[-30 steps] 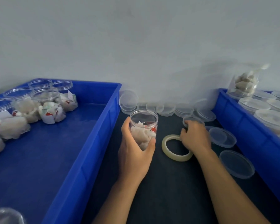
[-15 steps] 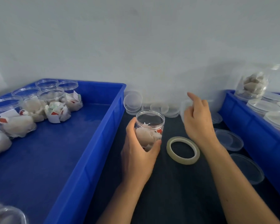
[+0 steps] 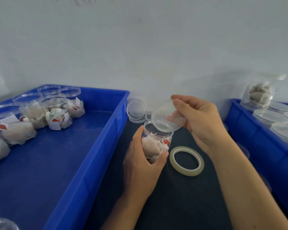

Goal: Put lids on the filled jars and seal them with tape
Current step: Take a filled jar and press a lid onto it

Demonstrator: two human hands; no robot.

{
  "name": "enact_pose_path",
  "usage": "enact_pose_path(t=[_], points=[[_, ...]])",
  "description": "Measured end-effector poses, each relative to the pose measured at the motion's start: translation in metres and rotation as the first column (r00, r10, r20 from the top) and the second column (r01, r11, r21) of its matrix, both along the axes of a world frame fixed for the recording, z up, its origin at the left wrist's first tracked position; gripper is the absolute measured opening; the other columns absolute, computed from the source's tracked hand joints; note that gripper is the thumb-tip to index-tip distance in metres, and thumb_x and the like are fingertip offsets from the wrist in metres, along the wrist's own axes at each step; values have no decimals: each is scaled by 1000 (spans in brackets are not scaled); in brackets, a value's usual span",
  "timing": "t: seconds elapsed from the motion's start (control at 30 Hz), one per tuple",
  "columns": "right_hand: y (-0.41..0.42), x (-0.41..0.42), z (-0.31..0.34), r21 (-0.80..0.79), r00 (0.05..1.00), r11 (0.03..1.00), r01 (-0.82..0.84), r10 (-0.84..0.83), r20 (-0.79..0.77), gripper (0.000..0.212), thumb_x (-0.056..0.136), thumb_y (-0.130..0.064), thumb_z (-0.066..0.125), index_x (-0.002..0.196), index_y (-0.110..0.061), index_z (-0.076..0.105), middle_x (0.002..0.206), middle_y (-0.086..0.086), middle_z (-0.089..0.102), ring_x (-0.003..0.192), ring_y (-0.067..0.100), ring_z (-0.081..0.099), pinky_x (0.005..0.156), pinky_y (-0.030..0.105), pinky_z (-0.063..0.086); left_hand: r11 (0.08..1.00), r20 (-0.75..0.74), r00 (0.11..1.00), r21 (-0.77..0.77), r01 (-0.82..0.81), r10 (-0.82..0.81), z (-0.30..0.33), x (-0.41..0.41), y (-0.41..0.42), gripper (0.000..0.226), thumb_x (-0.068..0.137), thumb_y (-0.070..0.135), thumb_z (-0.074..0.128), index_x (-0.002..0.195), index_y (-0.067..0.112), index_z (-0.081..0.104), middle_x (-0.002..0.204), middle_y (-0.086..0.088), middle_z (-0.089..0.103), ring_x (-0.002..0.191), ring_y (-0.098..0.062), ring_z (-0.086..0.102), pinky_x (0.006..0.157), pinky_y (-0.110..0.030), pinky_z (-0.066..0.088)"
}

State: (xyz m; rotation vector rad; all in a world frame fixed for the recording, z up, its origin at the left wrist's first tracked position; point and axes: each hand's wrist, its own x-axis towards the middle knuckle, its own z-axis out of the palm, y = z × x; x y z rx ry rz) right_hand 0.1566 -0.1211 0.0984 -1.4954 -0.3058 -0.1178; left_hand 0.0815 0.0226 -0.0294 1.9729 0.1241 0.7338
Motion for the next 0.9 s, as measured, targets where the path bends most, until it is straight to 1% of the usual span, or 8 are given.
enact_pose_path(t=[0.07, 0.27, 0.37, 0.5, 0.63, 0.77, 0.83, 0.9], points=[[3, 6, -10, -145, 996, 986, 79, -73, 49, 11, 99, -24, 74, 106, -29, 81, 80, 9, 76, 78, 21, 73, 86, 42, 62, 1000, 5, 1000, 10, 18, -18, 0, -1, 0, 94, 78, 60, 87, 150, 63, 26, 129, 33, 53, 119, 3, 60, 95, -33, 60], [4, 20, -33, -424, 973, 880, 216, -159, 165, 14, 104, -33, 61, 102, -40, 72, 71, -14, 71, 57, 1, 58, 53, 14, 48, 998, 15, 998, 27, 65, -65, 0, -1, 0, 93, 77, 61, 88, 145, 71, 26, 136, 36, 52, 125, 11, 53, 96, -24, 57], [2, 22, -38, -505, 980, 841, 195, -148, 132, 15, 105, -37, 59, 103, -38, 73, 88, -19, 73, 81, -1, 66, 67, 17, 48, 996, 36, 996, 46, 75, -76, 0, -2, 0, 93, 76, 62, 87, 147, 69, 28, 136, 41, 49, 127, 14, 51, 94, -20, 54], [1, 15, -29, -494, 977, 849, 185, -104, 187, 22, 105, -45, 53, 102, -39, 74, 92, -19, 72, 88, -8, 63, 69, 20, 47, 996, 37, 996, 45, 75, -77, 0, -2, 0, 95, 77, 62, 86, 148, 71, 23, 139, 38, 50, 127, 11, 53, 97, -25, 56], [0, 2, -17, -606, 980, 795, 29, 96, 173, 48, 101, -64, 43, 108, -29, 76, 104, -6, 73, 98, 9, 66, 89, 37, 56, 997, 35, 996, 23, 79, -80, 0, -2, 0, 96, 78, 56, 88, 150, 68, 25, 142, 30, 54, 128, 5, 57, 101, -33, 58], [-3, -5, -8, -776, 961, 631, 19, 201, 187, 51, 86, -80, 47, 115, -45, 71, 115, -23, 65, 104, -2, 61, 89, 28, 52, 998, 29, 998, 22, 56, -56, -3, 0, -1, 97, 76, 55, 90, 154, 61, 32, 135, 29, 58, 123, 1, 60, 96, -31, 59], [-7, -7, -4, -802, 959, 597, 0, 226, 168, 61, 78, -87, 47, 119, -47, 68, 120, -26, 62, 110, -4, 58, 89, 24, 48, 996, 79, 997, 85, -18, 12, -3, 0, -1, 96, 74, 53, 91, 155, 54, 40, 127, 29, 58, 119, -3, 59, 90, -20, 53], [-9, -8, -3, -804, 959, 595, -19, 239, 154, 55, 81, -82, 57, 122, -47, 65, 122, -27, 62, 113, -7, 56, 89, 22, 47, 987, 133, 989, 141, -78, 59, -2, 0, -1, 93, 74, 51, 89, 156, 47, 45, 123, 23, 57, 115, -10, 57, 87, -16, 47]])
